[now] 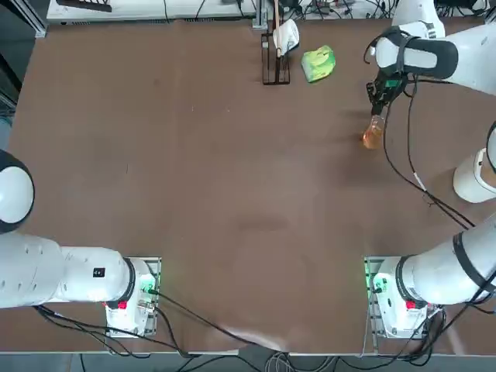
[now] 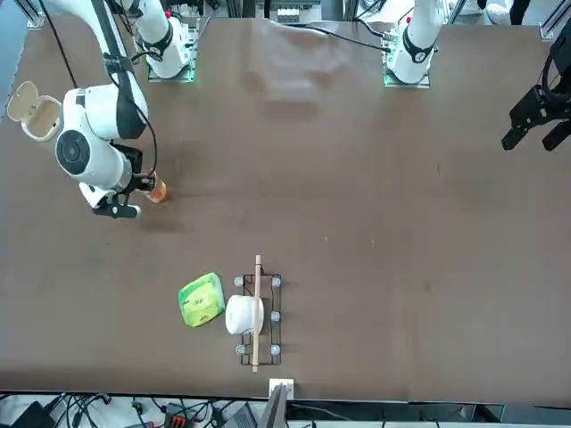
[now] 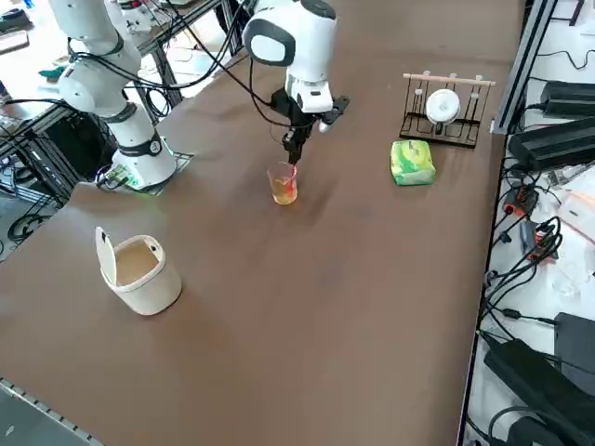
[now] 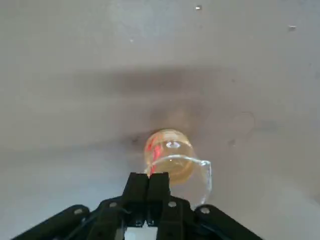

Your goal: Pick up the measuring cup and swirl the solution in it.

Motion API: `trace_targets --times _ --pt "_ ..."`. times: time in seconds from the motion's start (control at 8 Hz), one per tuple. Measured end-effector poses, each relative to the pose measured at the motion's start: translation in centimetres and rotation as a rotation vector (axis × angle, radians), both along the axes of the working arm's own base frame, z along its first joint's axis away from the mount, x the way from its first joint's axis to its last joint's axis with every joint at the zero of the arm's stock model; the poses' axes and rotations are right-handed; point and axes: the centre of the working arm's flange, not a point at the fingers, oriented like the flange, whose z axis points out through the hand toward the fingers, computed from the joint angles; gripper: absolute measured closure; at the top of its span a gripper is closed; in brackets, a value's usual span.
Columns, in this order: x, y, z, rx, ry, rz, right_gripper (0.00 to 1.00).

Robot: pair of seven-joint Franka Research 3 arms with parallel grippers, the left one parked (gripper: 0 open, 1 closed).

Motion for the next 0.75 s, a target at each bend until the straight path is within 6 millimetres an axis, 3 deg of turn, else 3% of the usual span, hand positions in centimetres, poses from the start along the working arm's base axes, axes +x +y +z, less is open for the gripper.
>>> trace_targets --times 0.75 --pt "-0.83 -0.25 -0.3 -0.053 0.064 0.057 0.98"
